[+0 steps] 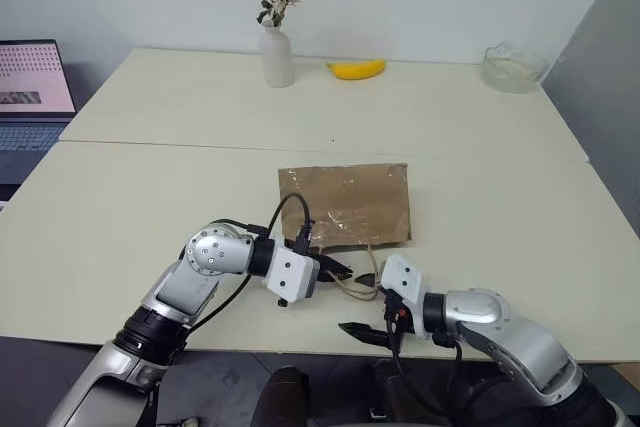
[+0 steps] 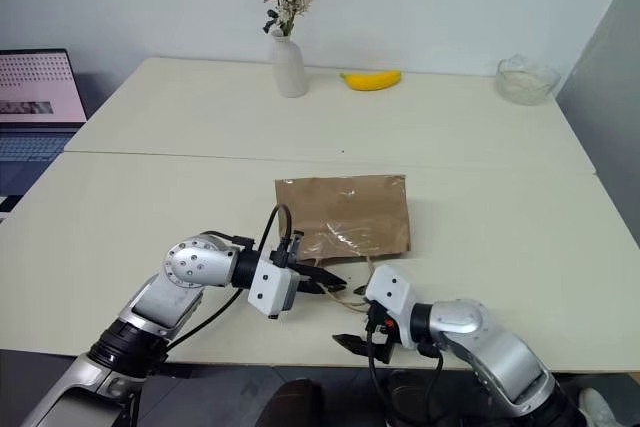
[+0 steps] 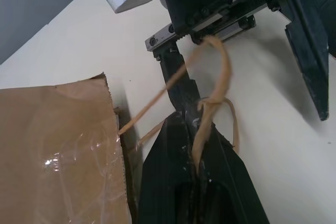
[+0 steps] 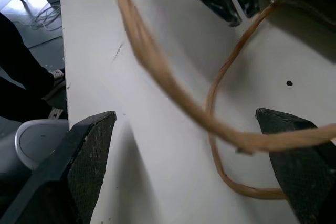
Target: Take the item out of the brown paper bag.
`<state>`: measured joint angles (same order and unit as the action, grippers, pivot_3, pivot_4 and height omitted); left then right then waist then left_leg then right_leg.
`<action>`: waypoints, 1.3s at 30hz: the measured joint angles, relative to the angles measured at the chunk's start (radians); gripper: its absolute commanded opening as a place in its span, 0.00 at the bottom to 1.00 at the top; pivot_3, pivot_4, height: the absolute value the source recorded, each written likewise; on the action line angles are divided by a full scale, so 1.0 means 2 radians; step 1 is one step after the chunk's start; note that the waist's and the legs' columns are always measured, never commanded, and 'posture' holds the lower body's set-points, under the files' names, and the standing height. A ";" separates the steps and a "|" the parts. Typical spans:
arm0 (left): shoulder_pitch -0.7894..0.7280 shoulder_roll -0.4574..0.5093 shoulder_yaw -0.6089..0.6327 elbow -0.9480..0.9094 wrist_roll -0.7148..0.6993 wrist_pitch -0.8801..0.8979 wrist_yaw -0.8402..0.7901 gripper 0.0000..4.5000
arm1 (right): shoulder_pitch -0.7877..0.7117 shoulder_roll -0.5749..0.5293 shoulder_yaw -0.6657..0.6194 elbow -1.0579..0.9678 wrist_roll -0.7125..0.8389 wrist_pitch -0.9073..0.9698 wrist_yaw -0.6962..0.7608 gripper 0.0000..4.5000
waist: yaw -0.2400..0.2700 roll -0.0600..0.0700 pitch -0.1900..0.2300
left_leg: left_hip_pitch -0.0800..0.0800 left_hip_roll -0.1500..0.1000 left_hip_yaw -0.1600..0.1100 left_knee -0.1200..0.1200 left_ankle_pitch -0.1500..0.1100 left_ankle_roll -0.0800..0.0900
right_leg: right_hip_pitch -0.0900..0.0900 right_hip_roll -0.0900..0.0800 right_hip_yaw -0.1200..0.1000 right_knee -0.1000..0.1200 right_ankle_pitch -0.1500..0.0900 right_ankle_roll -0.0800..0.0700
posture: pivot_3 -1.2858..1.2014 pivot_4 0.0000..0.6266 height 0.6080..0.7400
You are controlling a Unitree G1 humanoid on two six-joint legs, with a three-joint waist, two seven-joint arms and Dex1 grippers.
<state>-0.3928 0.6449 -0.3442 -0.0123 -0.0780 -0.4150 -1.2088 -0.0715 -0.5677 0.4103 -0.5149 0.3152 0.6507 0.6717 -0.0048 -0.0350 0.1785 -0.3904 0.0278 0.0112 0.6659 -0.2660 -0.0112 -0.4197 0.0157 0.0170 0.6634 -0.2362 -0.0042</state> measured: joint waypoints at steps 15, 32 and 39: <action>0.011 0.007 0.013 -0.012 -0.010 0.025 0.010 0.01 | 0.029 -0.033 -0.043 -0.038 0.027 0.027 0.019 1.00 | -0.001 0.000 0.000 | 0.000 0.001 0.000 0.000 0.000 0.000 | 0.000 0.000 0.000 0.000 0.000 0.000 | 0.52 0.24 1.00; 0.020 0.009 0.019 -0.037 -0.018 0.054 0.014 0.00 | -0.052 0.077 0.050 0.123 -0.111 -0.124 -0.016 0.22 | -0.002 -0.001 -0.001 | 0.002 0.001 0.000 0.000 0.000 0.000 | 0.000 0.000 0.000 0.001 0.000 0.000 | 0.52 0.24 1.00; 0.017 0.007 0.033 -0.059 -0.041 0.119 0.032 0.00 | -0.048 0.078 0.063 0.115 -0.139 -0.135 -0.013 0.01 | -0.002 -0.001 -0.001 | 0.004 0.001 0.000 0.000 0.000 0.000 | 0.003 0.000 0.000 0.000 0.000 -0.001 | 0.52 0.24 1.00</action>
<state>-0.3584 0.6587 -0.2776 -0.1311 -0.1602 -0.1763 -1.1453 -0.1680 -0.4116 0.5367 -0.2843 0.0363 0.3805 0.6465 -0.0094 -0.0366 0.1757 -0.3819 0.0295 0.0111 0.6649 -0.2660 -0.0112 -0.4142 0.0163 0.0172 0.6643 -0.2368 -0.0058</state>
